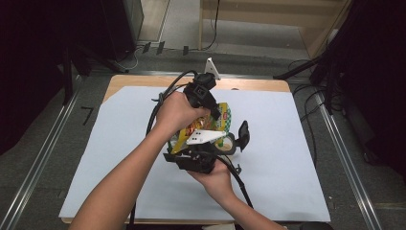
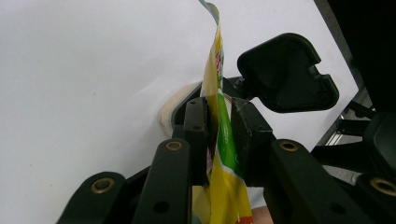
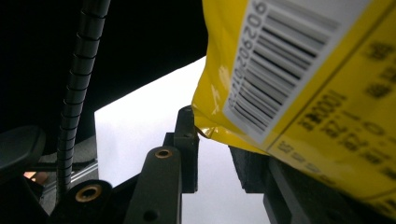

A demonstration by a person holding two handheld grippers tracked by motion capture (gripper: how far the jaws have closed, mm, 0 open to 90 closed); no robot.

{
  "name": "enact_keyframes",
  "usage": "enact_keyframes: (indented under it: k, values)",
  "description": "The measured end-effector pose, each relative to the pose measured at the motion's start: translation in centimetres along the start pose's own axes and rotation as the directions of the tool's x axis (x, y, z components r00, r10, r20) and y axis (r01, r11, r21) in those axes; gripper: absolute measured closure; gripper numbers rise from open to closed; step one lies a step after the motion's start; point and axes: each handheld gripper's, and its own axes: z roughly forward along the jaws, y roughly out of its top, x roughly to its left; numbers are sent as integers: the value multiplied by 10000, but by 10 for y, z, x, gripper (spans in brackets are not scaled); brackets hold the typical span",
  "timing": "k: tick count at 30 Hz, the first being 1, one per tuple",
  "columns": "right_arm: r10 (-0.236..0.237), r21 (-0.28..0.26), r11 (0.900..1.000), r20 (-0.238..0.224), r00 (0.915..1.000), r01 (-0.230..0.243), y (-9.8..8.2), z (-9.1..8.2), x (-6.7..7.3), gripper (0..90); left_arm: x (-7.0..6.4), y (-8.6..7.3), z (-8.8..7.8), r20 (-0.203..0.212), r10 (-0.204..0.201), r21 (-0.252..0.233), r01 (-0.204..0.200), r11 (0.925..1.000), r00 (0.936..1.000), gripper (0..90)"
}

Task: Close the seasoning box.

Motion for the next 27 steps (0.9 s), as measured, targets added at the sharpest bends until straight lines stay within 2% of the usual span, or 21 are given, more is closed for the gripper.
enact_keyframes:
  k: [11,19,27]
  values:
    - [132,-27,9999,-75,9999,-132,1,-2,-2,741,2,1,1,35,-64,-7,64,10000,10000,768]
    - [119,-78,9999,47,9999,-119,3,-4,-4,740,1,1,-1,133,-124,-236,127,9996,9998,764]
    - [202,-113,9997,-10,9998,-202,3,-4,-3,740,1,1,1,56,-66,-67,67,10000,10000,765]
